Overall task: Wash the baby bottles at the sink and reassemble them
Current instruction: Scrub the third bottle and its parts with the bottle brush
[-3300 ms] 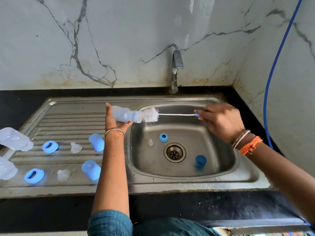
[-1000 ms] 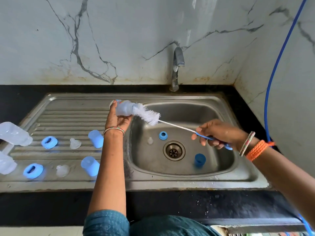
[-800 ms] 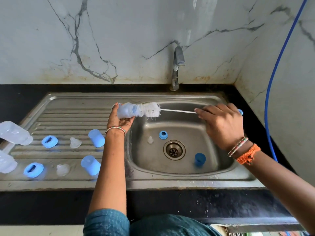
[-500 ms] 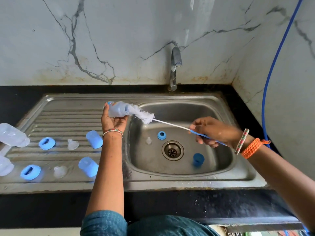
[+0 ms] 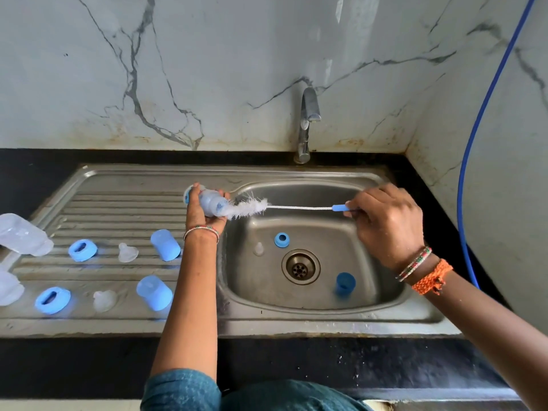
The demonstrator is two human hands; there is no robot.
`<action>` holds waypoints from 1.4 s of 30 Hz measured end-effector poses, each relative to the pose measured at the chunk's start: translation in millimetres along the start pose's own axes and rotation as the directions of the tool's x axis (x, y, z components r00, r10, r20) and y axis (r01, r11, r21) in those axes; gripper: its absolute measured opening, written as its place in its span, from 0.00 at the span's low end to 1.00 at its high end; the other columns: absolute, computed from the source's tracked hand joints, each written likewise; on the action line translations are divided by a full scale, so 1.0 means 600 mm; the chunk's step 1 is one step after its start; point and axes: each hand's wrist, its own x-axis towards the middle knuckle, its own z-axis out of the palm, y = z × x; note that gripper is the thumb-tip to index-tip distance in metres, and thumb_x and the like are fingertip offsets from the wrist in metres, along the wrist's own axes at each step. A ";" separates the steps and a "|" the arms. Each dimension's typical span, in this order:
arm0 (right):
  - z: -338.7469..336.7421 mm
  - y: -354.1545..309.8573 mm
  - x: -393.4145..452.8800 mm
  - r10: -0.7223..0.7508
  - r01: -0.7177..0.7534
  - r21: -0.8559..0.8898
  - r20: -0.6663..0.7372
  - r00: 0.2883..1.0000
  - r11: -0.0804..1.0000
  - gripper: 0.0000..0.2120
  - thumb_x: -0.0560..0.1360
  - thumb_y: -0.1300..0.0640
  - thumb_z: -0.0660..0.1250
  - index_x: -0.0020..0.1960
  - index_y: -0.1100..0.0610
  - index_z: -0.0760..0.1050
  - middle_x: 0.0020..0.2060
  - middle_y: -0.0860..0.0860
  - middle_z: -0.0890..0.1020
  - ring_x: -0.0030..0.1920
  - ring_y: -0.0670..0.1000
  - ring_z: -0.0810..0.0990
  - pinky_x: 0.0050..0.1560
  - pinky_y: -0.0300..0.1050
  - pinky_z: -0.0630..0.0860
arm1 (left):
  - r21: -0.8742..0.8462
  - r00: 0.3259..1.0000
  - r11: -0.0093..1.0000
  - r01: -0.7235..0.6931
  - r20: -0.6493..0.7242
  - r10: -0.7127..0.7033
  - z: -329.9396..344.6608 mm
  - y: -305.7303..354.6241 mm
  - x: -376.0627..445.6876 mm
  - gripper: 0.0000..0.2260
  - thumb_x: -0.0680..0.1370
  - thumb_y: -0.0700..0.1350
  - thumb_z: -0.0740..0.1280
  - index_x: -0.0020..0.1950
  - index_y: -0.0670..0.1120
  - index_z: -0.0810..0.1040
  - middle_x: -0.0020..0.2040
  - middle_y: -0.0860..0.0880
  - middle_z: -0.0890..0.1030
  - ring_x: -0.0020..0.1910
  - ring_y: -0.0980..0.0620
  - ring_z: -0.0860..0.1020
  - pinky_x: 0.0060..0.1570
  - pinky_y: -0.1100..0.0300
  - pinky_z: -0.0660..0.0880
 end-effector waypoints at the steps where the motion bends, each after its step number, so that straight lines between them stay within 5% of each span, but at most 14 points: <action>1: -0.003 -0.001 0.001 0.115 -0.122 0.069 0.091 0.989 0.990 0.07 0.65 0.62 0.77 0.37 0.54 0.79 0.33 0.48 0.81 0.35 0.56 0.79 0.34 0.45 0.73 | -0.016 1.000 1.000 0.010 0.013 -0.010 -0.004 0.000 0.000 0.11 0.75 0.51 0.67 0.41 0.45 0.72 0.33 0.46 0.76 0.34 0.50 0.76 0.45 0.58 0.76; 4: -0.003 0.013 0.008 0.317 -0.453 0.199 0.480 0.818 0.869 0.06 0.69 0.54 0.75 0.35 0.50 0.78 0.29 0.45 0.80 0.31 0.48 0.77 0.34 0.43 0.74 | -0.068 0.998 0.997 -0.021 0.056 0.025 -0.005 -0.002 -0.002 0.10 0.77 0.51 0.65 0.44 0.45 0.73 0.34 0.47 0.78 0.33 0.51 0.78 0.40 0.58 0.80; 7: 0.001 0.017 0.009 0.271 -0.490 0.192 0.638 0.720 0.850 0.11 0.75 0.52 0.68 0.34 0.51 0.77 0.25 0.47 0.77 0.27 0.46 0.72 0.30 0.40 0.68 | -0.080 0.997 0.995 -0.063 0.037 0.066 -0.002 -0.005 -0.004 0.11 0.76 0.50 0.67 0.50 0.43 0.72 0.38 0.45 0.78 0.36 0.50 0.80 0.43 0.53 0.80; 13: 0.003 -0.006 -0.002 0.195 -0.187 -0.057 0.322 0.926 0.981 0.04 0.74 0.53 0.69 0.43 0.52 0.76 0.32 0.49 0.79 0.37 0.56 0.77 0.39 0.43 0.63 | -0.081 0.997 0.994 -0.077 0.006 0.078 -0.002 -0.002 -0.002 0.10 0.77 0.52 0.66 0.43 0.46 0.73 0.32 0.47 0.80 0.31 0.52 0.80 0.40 0.55 0.80; 15: 0.003 -0.005 0.004 0.239 -0.251 -0.021 0.392 0.888 0.968 0.05 0.74 0.54 0.68 0.41 0.54 0.77 0.30 0.50 0.78 0.34 0.55 0.76 0.39 0.42 0.63 | -0.084 0.997 0.994 -0.069 0.029 0.072 -0.008 -0.003 0.000 0.10 0.77 0.52 0.65 0.45 0.45 0.73 0.35 0.47 0.79 0.33 0.51 0.80 0.47 0.53 0.80; 16: 0.003 -0.003 0.010 0.307 -0.418 0.070 0.571 0.761 0.906 0.08 0.76 0.53 0.66 0.40 0.55 0.78 0.27 0.49 0.75 0.30 0.52 0.73 0.35 0.41 0.64 | -0.107 0.996 0.992 -0.065 0.052 0.071 -0.010 -0.003 0.000 0.11 0.77 0.52 0.66 0.47 0.44 0.73 0.35 0.47 0.79 0.34 0.51 0.80 0.47 0.53 0.80; 18: -0.002 -0.004 0.017 0.272 -0.824 0.114 0.911 0.310 0.556 0.16 0.80 0.54 0.60 0.37 0.58 0.77 0.20 0.47 0.68 0.22 0.47 0.64 0.28 0.38 0.61 | -0.160 0.993 0.986 -0.051 0.097 0.067 -0.010 -0.001 0.001 0.12 0.76 0.51 0.68 0.46 0.42 0.74 0.34 0.46 0.79 0.33 0.50 0.80 0.41 0.55 0.81; 19: -0.002 -0.001 0.018 0.226 -0.888 0.079 0.953 0.200 0.452 0.18 0.81 0.54 0.58 0.37 0.60 0.77 0.19 0.47 0.66 0.20 0.46 0.61 0.26 0.38 0.60 | -0.176 0.992 0.984 -0.041 0.111 0.061 -0.008 0.001 0.001 0.12 0.75 0.51 0.68 0.45 0.42 0.74 0.34 0.46 0.79 0.33 0.50 0.79 0.39 0.57 0.80; 20: -0.001 0.001 0.018 0.205 -0.879 0.097 0.955 0.215 0.468 0.18 0.81 0.53 0.58 0.38 0.59 0.77 0.19 0.47 0.67 0.19 0.45 0.61 0.27 0.38 0.60 | -0.184 0.992 0.982 -0.038 0.109 0.058 -0.005 0.002 0.002 0.12 0.75 0.50 0.69 0.45 0.41 0.74 0.33 0.46 0.79 0.33 0.50 0.79 0.39 0.57 0.80; 24: -0.005 -0.002 0.008 0.264 -0.407 0.067 0.664 0.700 0.911 0.10 0.73 0.44 0.69 0.44 0.50 0.74 0.33 0.45 0.78 0.31 0.43 0.74 0.31 0.39 0.66 | -0.187 0.996 0.980 -0.068 0.037 0.077 -0.007 0.002 0.003 0.11 0.75 0.49 0.69 0.44 0.43 0.73 0.35 0.46 0.77 0.34 0.50 0.78 0.41 0.56 0.80; 26: -0.007 -0.005 0.012 0.283 -0.325 -0.010 0.517 0.808 0.946 0.07 0.72 0.47 0.70 0.41 0.48 0.74 0.33 0.43 0.77 0.33 0.46 0.73 0.32 0.40 0.65 | -0.185 0.996 0.980 -0.078 0.029 0.085 -0.010 -0.002 0.000 0.10 0.77 0.50 0.67 0.46 0.43 0.73 0.39 0.46 0.77 0.38 0.50 0.78 0.46 0.54 0.78; 31: -0.005 0.006 0.015 0.280 -0.653 0.171 0.803 0.526 0.738 0.22 0.80 0.48 0.60 0.31 0.54 0.78 0.18 0.44 0.71 0.20 0.41 0.67 0.29 0.37 0.65 | -0.138 0.989 0.983 -0.123 0.064 0.133 -0.005 0.000 -0.006 0.10 0.77 0.50 0.66 0.47 0.43 0.72 0.32 0.46 0.79 0.30 0.50 0.80 0.35 0.57 0.80; 38: -0.006 -0.006 0.004 0.250 -0.443 0.127 0.676 0.693 0.887 0.08 0.72 0.49 0.72 0.41 0.49 0.73 0.34 0.45 0.78 0.34 0.47 0.77 0.33 0.39 0.70 | -0.158 0.992 0.981 -0.113 0.036 0.120 -0.014 0.004 -0.003 0.12 0.76 0.51 0.67 0.48 0.43 0.72 0.30 0.46 0.80 0.31 0.50 0.81 0.36 0.56 0.80; 42: -0.005 0.001 0.010 0.308 -0.533 0.104 0.717 0.625 0.840 0.17 0.79 0.51 0.63 0.32 0.53 0.74 0.26 0.47 0.76 0.27 0.45 0.72 0.31 0.39 0.68 | -0.139 0.991 0.983 -0.118 0.040 0.125 -0.006 -0.001 -0.002 0.12 0.77 0.52 0.66 0.47 0.43 0.73 0.33 0.46 0.80 0.33 0.50 0.80 0.45 0.52 0.81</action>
